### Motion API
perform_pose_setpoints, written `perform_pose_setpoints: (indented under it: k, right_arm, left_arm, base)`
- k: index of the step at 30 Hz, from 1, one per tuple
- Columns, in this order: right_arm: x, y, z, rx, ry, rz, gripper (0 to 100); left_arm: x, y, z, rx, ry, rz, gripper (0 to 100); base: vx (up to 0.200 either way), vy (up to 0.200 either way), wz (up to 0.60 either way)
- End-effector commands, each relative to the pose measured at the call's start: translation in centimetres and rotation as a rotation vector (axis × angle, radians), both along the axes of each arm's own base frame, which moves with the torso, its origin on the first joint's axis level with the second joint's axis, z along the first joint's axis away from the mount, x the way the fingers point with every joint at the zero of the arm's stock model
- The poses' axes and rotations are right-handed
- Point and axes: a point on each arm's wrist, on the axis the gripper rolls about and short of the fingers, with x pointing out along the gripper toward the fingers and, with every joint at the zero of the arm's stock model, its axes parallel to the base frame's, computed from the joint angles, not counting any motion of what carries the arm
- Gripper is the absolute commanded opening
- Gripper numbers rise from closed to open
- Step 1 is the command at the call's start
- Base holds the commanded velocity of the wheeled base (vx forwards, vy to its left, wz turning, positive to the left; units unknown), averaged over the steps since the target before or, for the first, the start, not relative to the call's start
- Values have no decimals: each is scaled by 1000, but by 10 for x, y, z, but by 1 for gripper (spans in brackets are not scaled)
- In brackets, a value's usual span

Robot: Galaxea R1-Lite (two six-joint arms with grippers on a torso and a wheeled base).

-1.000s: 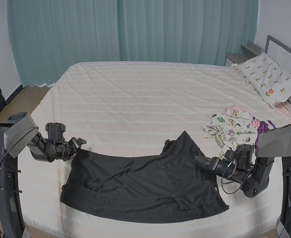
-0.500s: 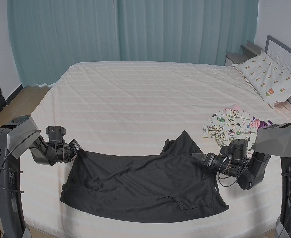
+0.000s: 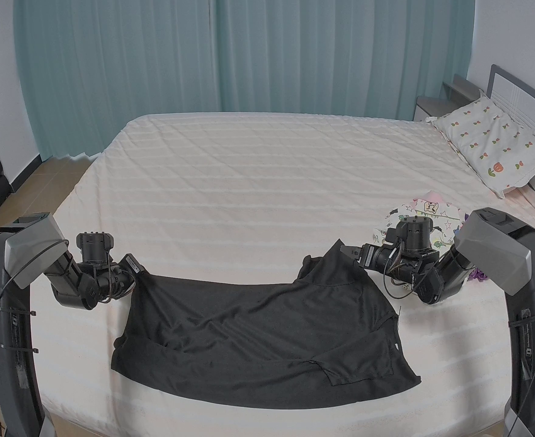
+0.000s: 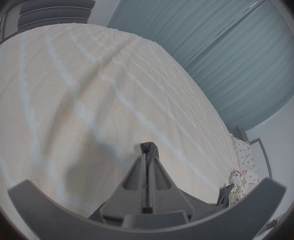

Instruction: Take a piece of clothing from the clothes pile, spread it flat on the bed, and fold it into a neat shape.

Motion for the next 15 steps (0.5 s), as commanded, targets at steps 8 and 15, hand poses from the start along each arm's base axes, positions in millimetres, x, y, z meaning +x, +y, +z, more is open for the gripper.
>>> perform_pose_setpoints:
  k: [8, 15]
  right_arm:
    - [32, 14, -27, -57, 34, 86, 100]
    - [36, 7, -36, -56, 61, 82, 100]
  left_arm:
    - [-7, 4, 2, -24, 5, 23, 0]
    - [-7, 4, 1, -24, 8, 23, 0]
  base:
    - [0, 0, 0]
    - [0, 0, 0]
